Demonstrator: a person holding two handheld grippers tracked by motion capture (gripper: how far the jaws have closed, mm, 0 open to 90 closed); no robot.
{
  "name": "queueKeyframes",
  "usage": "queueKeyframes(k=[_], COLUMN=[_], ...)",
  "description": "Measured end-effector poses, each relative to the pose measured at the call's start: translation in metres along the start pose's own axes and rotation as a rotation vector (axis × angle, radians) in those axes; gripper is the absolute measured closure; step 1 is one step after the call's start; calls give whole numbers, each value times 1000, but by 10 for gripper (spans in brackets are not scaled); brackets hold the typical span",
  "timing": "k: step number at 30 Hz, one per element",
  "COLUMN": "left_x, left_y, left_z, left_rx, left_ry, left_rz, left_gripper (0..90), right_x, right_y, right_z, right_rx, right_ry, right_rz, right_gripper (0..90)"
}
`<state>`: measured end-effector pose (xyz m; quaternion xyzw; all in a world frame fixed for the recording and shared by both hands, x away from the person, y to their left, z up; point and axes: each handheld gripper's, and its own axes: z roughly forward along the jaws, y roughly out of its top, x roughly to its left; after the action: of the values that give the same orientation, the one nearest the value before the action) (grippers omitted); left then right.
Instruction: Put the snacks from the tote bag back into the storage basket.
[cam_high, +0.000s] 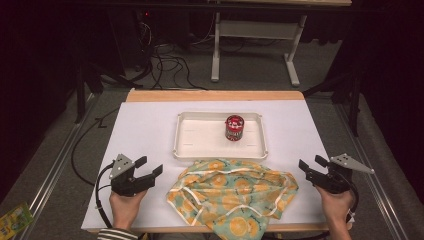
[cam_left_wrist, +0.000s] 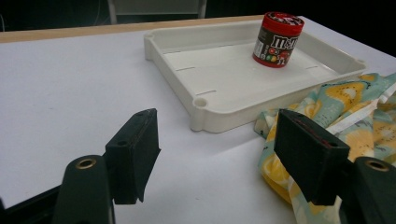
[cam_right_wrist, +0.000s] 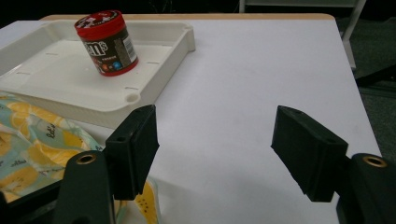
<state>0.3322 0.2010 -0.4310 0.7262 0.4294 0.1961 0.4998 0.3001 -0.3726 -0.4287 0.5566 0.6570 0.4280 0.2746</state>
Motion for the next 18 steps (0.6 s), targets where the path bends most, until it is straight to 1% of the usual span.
queueKeyframes(k=[4,5,7,12,15,18], left_x=[3,5,6,9,12,15], left_y=[-2,-4,-5,-8,-11,-13], left_z=[1,2,3,6,9,12], left_rx=[2,6,10,20,32,39], left_ry=[8,12,19,29,47,57], left_rz=[-4,-19,-21,-25,-31,-37], left_gripper=[314,314,314,314,314,314], right_x=[-3,-4,-5,-7,-8,-9], right_y=[-5,-7,-9,-12,-14,-17], right_z=[1,1,2,4,8,12], right_rx=[4,13,16,20,27,37], right_ry=[-5,-7,-12,-17,-24,-32], right_rz=[0,10,18,20,18,28], right_gripper=[321,321,321,324,329,332])
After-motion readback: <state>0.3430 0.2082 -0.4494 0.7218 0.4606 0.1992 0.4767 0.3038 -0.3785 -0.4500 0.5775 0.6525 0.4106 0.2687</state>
